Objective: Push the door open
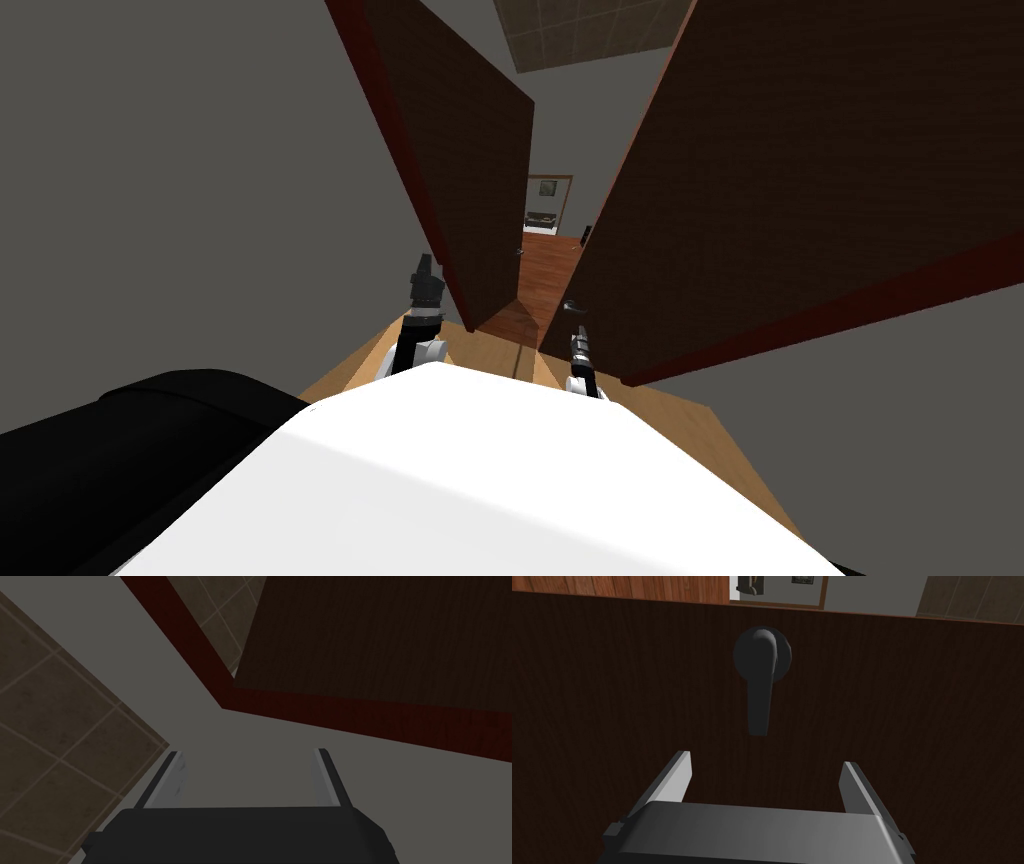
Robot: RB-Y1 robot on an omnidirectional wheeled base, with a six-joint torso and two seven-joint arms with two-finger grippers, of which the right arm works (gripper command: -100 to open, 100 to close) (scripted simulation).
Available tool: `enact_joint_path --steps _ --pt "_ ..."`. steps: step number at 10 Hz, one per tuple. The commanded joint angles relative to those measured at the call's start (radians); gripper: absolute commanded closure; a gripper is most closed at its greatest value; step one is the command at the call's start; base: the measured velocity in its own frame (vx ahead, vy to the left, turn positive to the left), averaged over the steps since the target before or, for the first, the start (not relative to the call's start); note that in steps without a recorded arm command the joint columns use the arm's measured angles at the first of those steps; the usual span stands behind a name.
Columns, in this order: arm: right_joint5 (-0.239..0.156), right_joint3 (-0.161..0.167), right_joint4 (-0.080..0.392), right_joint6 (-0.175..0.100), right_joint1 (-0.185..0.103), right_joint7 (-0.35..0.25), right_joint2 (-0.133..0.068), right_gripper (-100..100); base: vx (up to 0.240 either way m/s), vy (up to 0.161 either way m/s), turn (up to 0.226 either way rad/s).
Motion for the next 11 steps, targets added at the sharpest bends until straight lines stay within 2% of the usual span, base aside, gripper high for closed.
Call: enact_joint_path --steps 1,3,11 --pt "-0.004 -0.001 0.030 -0.010 -0.012 0.000 -0.001 -100 0.040 -0.065 0.104" --pt "-0.003 -0.003 0.024 -0.009 -0.009 0.001 0.000 -100 0.055 -0.038 0.016" --pt "-0.009 -0.018 0.044 -0.021 -0.014 0.007 0.005 -100 0.187 -0.035 0.027"
